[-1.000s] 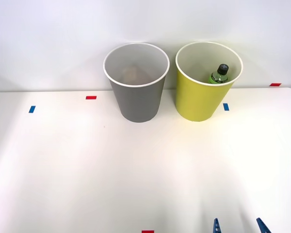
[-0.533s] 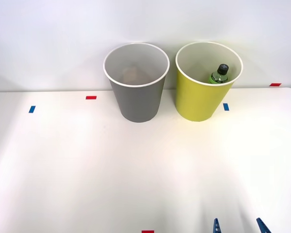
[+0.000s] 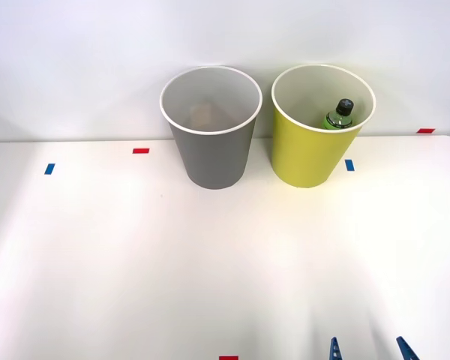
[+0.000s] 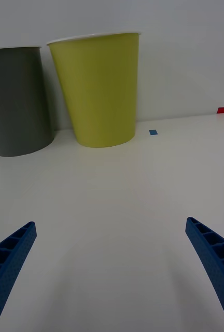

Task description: Put cans in the gray bin, plastic bottles in the light green bin

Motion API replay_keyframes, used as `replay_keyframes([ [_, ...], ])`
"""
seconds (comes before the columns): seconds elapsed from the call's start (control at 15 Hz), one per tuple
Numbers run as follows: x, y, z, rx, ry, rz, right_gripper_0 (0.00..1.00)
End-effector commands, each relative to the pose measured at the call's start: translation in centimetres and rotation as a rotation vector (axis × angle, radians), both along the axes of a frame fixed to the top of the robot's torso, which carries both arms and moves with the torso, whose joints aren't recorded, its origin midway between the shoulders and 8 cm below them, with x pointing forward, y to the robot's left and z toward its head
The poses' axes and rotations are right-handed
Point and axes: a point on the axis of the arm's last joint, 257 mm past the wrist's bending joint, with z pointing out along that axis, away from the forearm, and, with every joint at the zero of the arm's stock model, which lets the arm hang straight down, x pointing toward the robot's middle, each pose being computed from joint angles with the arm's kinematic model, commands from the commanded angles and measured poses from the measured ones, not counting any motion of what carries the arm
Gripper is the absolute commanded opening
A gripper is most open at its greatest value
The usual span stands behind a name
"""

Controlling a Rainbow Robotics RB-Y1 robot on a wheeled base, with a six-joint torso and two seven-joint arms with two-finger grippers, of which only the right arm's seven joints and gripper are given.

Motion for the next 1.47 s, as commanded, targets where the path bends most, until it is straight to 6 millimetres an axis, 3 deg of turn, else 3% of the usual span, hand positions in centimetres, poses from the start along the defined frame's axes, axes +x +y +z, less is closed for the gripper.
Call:
replay_keyframes([
  [0.07, 0.00, 0.00, 0.00, 0.000, 0.000, 0.000, 1.00],
  [1.47, 0.00, 0.00, 0.00, 0.000, 0.000, 0.000, 1.00],
])
